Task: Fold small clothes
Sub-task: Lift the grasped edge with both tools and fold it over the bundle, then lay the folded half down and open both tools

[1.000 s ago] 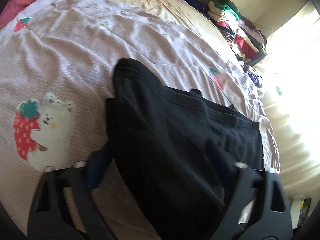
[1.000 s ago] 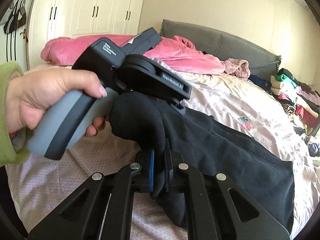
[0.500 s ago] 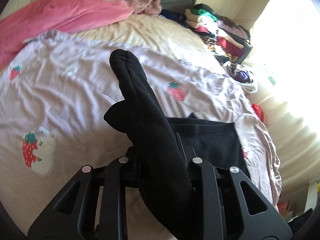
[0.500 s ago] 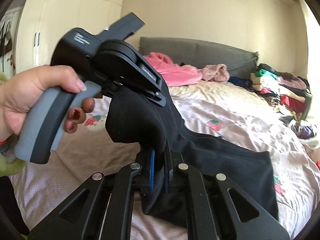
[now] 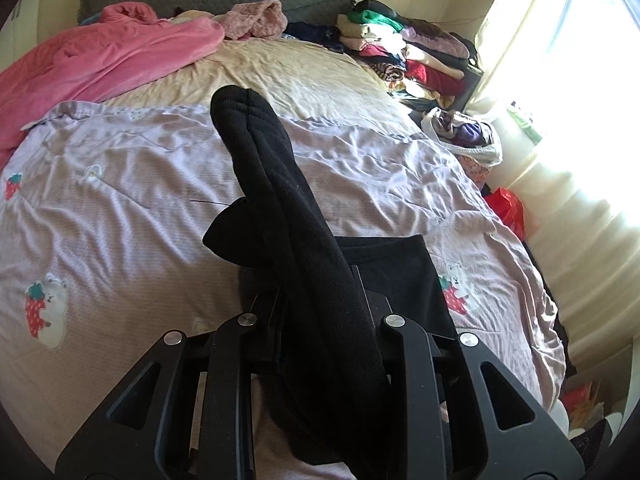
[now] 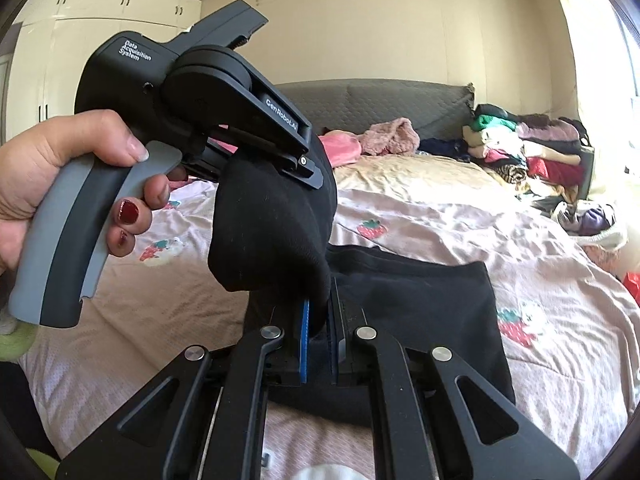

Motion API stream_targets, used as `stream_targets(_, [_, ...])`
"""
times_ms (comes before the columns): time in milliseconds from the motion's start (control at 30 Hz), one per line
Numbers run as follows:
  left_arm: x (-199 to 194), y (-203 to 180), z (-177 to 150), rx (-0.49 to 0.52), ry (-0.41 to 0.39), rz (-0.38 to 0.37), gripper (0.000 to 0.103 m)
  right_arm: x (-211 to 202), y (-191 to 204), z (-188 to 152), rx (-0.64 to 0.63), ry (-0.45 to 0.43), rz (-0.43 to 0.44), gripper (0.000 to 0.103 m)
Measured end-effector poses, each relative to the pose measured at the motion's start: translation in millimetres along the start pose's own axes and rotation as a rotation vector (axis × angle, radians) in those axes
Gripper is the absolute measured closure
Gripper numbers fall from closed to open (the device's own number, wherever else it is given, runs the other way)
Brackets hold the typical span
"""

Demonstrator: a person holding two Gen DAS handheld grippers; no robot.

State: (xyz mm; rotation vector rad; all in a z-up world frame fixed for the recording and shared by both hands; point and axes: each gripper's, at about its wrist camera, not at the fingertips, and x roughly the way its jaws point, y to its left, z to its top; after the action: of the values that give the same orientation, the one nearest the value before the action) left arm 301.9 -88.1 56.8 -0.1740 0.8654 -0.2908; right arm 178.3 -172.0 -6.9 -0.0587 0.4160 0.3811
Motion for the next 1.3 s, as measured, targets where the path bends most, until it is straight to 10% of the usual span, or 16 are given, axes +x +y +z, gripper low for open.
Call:
stream_targets(567, [33, -43, -9, 0.037, 0.048, 0.005, 0.078, -2, -29, -28, 0.084, 0.061, -0.040, 0.097])
stream_targets(733, [25, -47, -7, -0.004, 0.000, -0.065, 0.035, 6, -39, -38, 0.115, 0.116, -0.058, 0.097])
stream_targets(1300, [54, 0, -63, 0.105, 0.069, 0.058, 0.035, -3, -87, -65, 0.400, 0.231, 0.070, 0.091])
